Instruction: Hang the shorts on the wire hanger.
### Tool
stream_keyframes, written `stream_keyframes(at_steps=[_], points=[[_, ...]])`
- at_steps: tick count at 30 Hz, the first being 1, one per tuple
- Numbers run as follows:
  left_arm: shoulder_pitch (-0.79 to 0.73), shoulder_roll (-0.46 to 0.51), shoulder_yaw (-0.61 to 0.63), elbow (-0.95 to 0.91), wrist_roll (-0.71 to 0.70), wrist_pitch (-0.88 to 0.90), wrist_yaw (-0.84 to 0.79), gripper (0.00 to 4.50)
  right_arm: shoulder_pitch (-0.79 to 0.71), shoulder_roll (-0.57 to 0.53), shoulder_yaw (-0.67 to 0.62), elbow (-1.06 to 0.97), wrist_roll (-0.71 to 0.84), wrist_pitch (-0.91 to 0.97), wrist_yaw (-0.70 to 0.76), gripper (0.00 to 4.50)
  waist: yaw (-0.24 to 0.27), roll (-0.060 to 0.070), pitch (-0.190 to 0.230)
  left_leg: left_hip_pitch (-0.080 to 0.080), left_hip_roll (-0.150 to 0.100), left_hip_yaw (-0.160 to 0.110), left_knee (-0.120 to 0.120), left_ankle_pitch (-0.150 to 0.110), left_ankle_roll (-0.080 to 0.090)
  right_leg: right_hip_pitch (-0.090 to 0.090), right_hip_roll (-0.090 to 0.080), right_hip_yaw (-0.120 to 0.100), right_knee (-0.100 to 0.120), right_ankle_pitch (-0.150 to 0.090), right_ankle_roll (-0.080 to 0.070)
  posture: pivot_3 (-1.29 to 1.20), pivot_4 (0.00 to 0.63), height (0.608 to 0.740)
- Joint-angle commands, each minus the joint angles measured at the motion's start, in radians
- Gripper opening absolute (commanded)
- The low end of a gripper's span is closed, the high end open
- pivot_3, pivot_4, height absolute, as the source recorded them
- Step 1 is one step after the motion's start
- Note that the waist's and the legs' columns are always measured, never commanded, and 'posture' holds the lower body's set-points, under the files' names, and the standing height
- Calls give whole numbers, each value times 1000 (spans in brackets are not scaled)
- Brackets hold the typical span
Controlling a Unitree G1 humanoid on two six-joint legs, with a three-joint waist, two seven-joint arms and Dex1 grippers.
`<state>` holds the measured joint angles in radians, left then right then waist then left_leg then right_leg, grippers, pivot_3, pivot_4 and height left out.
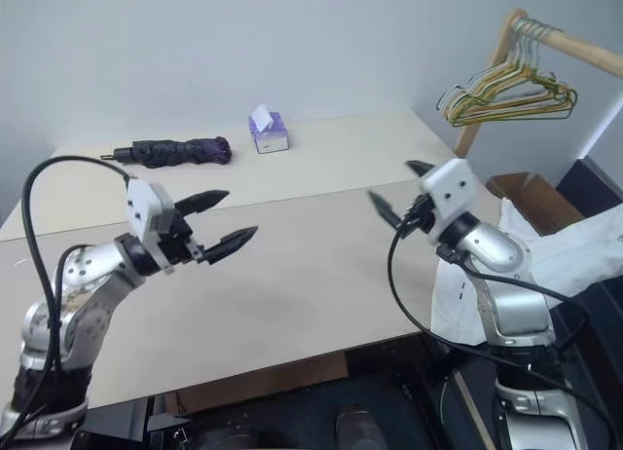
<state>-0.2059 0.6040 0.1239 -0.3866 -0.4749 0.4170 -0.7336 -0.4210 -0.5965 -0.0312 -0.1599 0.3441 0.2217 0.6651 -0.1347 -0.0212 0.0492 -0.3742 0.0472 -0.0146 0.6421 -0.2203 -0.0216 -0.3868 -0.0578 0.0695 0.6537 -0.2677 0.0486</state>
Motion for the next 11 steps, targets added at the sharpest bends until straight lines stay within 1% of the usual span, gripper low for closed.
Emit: stream_keyframes(at_steps=[1, 3, 8, 11], points=[[70, 39, 62, -79, 20, -34, 5, 4500, -81, -22, 44, 63, 88, 31, 223, 4468, 28, -2, 2, 0, 0, 1, 0, 0, 0, 0, 0, 0, -1, 0, 0, 80, 45, 740], [123, 54, 87, -111, 15, -36, 2, 4500, -114, -17, 75, 109, 75, 12, 284, 4468, 56, -4, 4, 0, 1, 2, 0, 0, 0, 0, 0, 0, -2, 0, 0, 89, 46, 740], [162, 62, 101, -131, 11, -39, 3, 4500, -136, -12, 86, 147, 47, -12, 329, 4468, 135, -5, 7, -2, 1, 3, 0, 0, 0, -1, 0, 0, -4, 4, -7, 94, 46, 740], [159, 64, 103, -140, -23, 16, 11, 4500, -126, -19, 85, 143, 37, -14, 347, 4468, 150, -5, 7, -4, 1, 4, 0, 0, 0, -2, 0, 0, -6, 4, -7, 91, 46, 740]])
